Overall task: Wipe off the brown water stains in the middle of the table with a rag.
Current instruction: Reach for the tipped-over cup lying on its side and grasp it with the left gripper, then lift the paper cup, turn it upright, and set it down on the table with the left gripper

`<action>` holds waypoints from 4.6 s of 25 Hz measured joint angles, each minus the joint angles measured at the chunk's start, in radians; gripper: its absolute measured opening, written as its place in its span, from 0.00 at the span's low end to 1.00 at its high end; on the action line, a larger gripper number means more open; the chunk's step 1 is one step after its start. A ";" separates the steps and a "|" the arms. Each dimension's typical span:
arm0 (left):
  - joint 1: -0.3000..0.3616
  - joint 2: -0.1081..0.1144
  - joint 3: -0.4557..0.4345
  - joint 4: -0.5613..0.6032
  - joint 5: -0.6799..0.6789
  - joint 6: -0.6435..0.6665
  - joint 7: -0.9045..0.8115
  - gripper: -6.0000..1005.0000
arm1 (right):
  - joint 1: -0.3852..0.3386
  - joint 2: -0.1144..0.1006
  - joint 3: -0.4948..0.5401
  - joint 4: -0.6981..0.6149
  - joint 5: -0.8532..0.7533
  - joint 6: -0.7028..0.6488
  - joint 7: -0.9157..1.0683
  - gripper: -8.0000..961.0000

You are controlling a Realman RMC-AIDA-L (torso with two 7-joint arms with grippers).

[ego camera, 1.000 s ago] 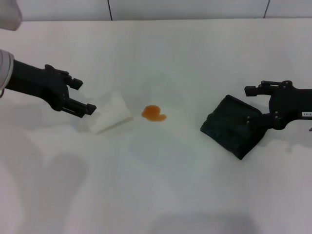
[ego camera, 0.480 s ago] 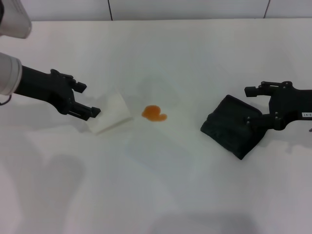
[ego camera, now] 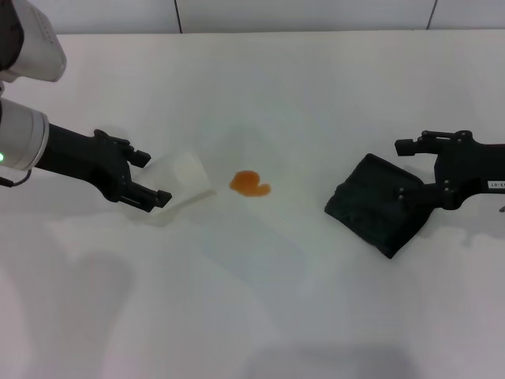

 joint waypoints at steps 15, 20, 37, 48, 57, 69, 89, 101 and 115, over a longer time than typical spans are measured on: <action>-0.014 0.006 0.000 0.002 0.029 -0.004 -0.022 0.84 | 0.001 0.000 0.000 0.000 -0.002 0.000 0.000 0.89; -0.025 0.006 0.000 0.005 0.044 -0.007 -0.026 0.84 | 0.001 0.000 0.000 0.000 -0.003 0.000 0.000 0.89; -0.024 0.005 0.000 0.067 0.077 -0.089 -0.050 0.84 | 0.003 0.000 0.000 0.011 -0.004 0.000 0.000 0.89; -0.026 0.004 0.000 0.070 0.067 -0.094 -0.048 0.84 | 0.001 0.000 0.000 0.011 -0.004 -0.002 0.000 0.89; -0.025 0.003 0.000 0.084 0.064 -0.107 -0.050 0.83 | 0.001 0.000 0.000 0.011 -0.005 -0.002 0.000 0.89; -0.024 0.002 -0.001 0.084 0.061 -0.122 -0.055 0.83 | 0.003 0.000 0.000 0.011 -0.003 -0.001 0.000 0.89; -0.025 0.004 -0.002 0.090 0.059 -0.135 -0.069 0.69 | 0.004 0.000 0.000 0.011 0.000 -0.008 0.000 0.89; -0.032 0.006 -0.001 0.040 0.020 -0.089 -0.081 0.62 | -0.002 -0.001 0.002 0.011 0.000 -0.008 0.000 0.89; 0.241 0.008 -0.001 0.076 -0.621 0.040 0.055 0.62 | 0.003 0.000 0.007 0.010 0.000 -0.002 0.000 0.89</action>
